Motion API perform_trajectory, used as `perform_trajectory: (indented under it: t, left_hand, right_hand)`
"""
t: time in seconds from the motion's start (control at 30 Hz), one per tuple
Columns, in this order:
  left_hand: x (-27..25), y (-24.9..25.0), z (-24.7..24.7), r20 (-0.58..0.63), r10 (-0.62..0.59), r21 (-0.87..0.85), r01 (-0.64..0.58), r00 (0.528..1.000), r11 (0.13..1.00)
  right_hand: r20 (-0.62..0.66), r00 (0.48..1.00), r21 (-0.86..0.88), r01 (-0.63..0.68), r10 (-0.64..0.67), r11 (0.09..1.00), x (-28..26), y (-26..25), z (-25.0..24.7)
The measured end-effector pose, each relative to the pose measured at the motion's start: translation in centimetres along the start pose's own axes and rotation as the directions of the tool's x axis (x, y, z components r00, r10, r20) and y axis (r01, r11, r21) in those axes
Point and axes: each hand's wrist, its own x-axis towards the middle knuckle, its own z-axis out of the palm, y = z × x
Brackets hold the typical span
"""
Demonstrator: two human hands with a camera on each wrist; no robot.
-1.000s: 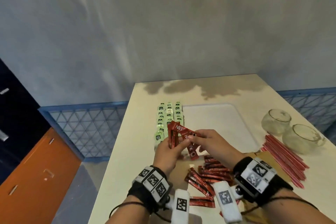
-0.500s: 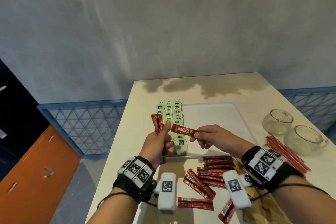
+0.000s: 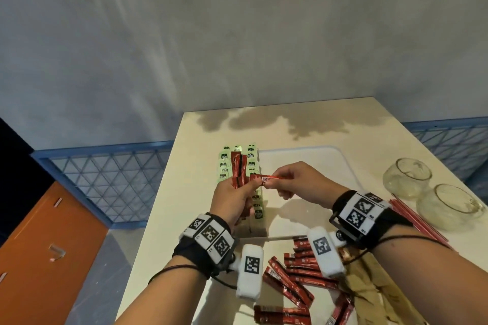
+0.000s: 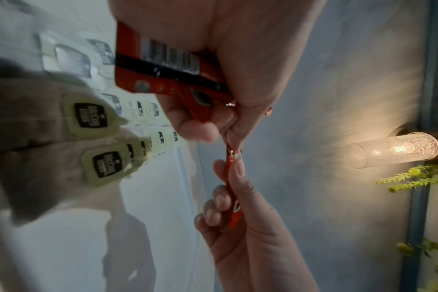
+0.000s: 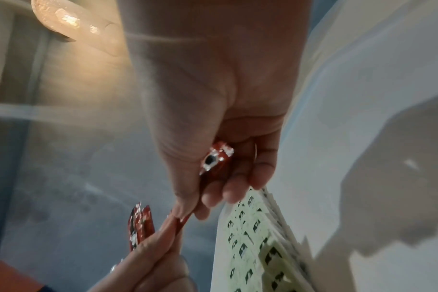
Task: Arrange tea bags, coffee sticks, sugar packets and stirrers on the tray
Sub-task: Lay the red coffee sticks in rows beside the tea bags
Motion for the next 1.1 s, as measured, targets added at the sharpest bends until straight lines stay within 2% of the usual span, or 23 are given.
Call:
perform_trajectory:
  t: [0.1,0.17,0.27,0.33,0.4,0.5,0.6,0.7,0.83,1.0,1.1]
  left_hand:
    - [2.1,0.2,-0.2,-0.044,-0.013,-0.050,0.011,0.999,0.999]
    - [3.3,0.4,-0.2,-0.026,-0.025,-0.040,0.024,0.999,0.999]
    - [4.6,1.2,-0.3,0.007,-0.052,0.001,0.052,0.999,0.999]
    - [5.6,1.8,-0.7,0.006,-0.090,0.001,0.090,0.996,0.996]
    - [6.6,2.1,-1.2,0.020,-0.130,-0.101,0.131,0.991,0.986]
    - [7.5,1.8,-2.1,0.049,-0.132,-0.193,0.139,0.990,0.971]
    - [8.0,1.3,-2.9,0.075,-0.135,-0.227,0.149,0.988,0.962]
    - [8.2,0.8,-3.6,0.051,-0.141,-0.216,0.149,0.989,0.965]
    - [7.8,0.3,-4.3,0.074,-0.150,-0.201,0.162,0.986,0.966]
    - [7.1,-0.1,-4.6,0.134,-0.147,-0.219,0.174,0.980,0.960]
    - [6.6,-0.2,-4.5,0.156,-0.129,-0.197,0.159,0.979,0.968]
  right_hand:
    - [-0.152,0.986,0.186,-0.033,0.062,0.982,1.4,1.3,-1.3]
    - [-0.167,0.981,0.300,-0.041,0.095,0.953,2.4,2.0,-2.1]
    - [-0.182,0.974,0.361,-0.061,0.134,0.930,4.4,3.1,-3.2]
    - [-0.288,0.938,0.356,-0.084,0.195,0.931,6.1,4.0,-4.1]
    - [-0.388,0.880,0.341,-0.137,0.272,0.930,8.0,5.5,-4.9]
    - [-0.453,0.830,0.323,-0.187,0.325,0.928,10.6,8.2,-5.4]
    - [-0.485,0.812,0.211,-0.251,0.324,0.945,12.3,10.0,-5.5]
    - [-0.508,0.799,0.167,-0.274,0.321,0.947,13.6,10.5,-5.4]
    - [-0.521,0.788,0.212,-0.254,0.329,0.944,15.9,12.2,-5.4]
    - [-0.549,0.765,0.191,-0.277,0.336,0.942,15.5,9.9,-4.9]
    - [-0.532,0.758,0.271,-0.269,0.377,0.924,14.7,9.3,-4.7]
